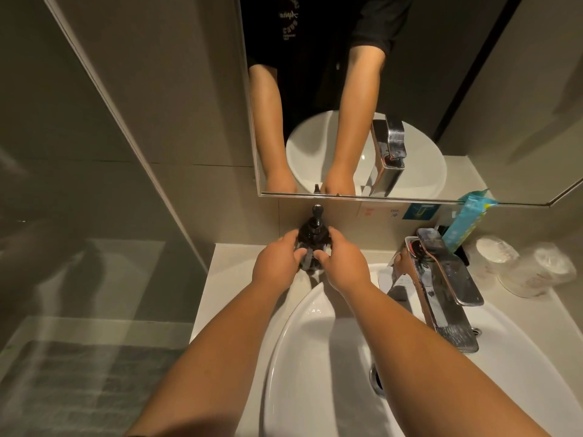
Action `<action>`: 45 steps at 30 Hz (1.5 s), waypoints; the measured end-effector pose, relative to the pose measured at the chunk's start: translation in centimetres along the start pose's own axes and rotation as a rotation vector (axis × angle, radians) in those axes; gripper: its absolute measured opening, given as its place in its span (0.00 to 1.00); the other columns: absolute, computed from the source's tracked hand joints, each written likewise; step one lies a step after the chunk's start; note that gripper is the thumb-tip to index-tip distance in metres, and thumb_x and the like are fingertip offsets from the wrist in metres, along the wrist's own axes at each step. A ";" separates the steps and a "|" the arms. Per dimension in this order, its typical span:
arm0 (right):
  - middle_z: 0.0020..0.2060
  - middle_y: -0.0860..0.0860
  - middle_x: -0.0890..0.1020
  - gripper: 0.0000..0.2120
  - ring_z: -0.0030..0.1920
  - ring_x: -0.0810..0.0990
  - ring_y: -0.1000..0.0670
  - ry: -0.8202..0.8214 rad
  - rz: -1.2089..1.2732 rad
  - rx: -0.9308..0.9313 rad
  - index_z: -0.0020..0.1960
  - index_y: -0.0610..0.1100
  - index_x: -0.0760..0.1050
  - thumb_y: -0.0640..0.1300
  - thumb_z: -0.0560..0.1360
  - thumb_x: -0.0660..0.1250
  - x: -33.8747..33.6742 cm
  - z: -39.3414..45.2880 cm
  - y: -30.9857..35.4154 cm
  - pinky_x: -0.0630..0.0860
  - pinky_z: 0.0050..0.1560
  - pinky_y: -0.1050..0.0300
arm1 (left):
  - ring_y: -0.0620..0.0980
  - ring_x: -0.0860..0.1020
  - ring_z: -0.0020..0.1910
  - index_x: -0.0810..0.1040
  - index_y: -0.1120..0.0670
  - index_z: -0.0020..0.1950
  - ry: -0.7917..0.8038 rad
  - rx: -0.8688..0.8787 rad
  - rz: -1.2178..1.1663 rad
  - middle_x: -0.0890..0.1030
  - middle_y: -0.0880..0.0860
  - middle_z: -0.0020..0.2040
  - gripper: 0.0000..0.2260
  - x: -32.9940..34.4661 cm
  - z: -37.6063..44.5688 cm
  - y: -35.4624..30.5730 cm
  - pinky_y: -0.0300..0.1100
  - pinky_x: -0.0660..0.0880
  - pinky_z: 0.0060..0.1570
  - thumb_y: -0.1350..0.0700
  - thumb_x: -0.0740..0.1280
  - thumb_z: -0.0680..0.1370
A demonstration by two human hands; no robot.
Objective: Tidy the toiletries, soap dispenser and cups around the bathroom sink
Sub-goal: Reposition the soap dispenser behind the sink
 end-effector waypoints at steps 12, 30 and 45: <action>0.50 0.46 0.83 0.16 0.49 0.81 0.42 0.011 0.052 0.007 0.62 0.47 0.71 0.45 0.76 0.66 -0.6 0.1 0.4 0.77 0.47 0.51 | 0.53 0.78 0.53 0.67 0.49 0.70 -0.038 0.009 -0.038 0.80 0.52 0.59 0.19 0.3 -0.4 -0.6 0.46 0.75 0.48 0.51 0.61 0.80; 0.52 0.46 0.83 0.18 0.51 0.81 0.43 -0.008 0.063 0.003 0.65 0.48 0.70 0.45 0.76 0.66 -0.4 -0.2 0.4 0.75 0.47 0.54 | 0.51 0.79 0.53 0.68 0.48 0.70 -0.027 0.000 -0.081 0.81 0.51 0.58 0.18 0.6 -0.3 -0.5 0.42 0.75 0.47 0.50 0.62 0.80; 0.63 0.47 0.75 0.21 0.58 0.76 0.50 -0.243 0.369 0.144 0.71 0.45 0.68 0.43 0.78 0.62 -2.1 -3.5 0.6 0.72 0.58 0.57 | 0.54 0.77 0.57 0.65 0.50 0.72 -0.010 0.010 -0.080 0.79 0.53 0.61 0.20 0.6 -0.3 -0.3 0.47 0.76 0.52 0.51 0.61 0.80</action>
Point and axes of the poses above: each hand's wrist, its own z-axis towards the middle knuckle, its own x-axis out of the palm, y = z × x, the point moved 3 cm from there along z, towards the middle knuckle
